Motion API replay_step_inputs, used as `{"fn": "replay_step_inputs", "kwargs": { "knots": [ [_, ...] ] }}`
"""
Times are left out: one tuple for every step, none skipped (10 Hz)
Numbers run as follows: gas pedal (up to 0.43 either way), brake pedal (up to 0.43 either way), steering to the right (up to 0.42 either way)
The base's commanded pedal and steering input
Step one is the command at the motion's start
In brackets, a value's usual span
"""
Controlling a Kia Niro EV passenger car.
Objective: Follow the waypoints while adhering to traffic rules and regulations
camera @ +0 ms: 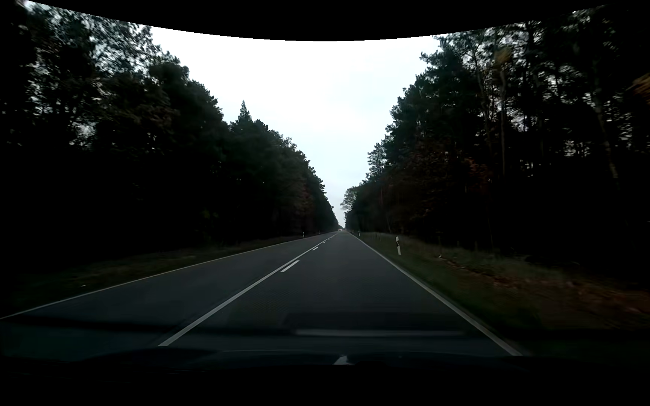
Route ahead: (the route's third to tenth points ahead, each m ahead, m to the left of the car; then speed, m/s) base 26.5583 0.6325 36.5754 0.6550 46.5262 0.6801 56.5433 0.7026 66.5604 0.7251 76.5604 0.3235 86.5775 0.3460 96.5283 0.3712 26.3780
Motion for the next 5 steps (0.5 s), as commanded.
{"fn": "replay_step_inputs", "kwargs": {
  "knots": [
    [0.311, 0.000, 0.000],
    [0.331, 0.000, -0.001],
    [0.339, 0.000, -0.001],
    [0.339, 0.000, -0.001],
    [0.350, 0.000, -0.001]
  ]
}}
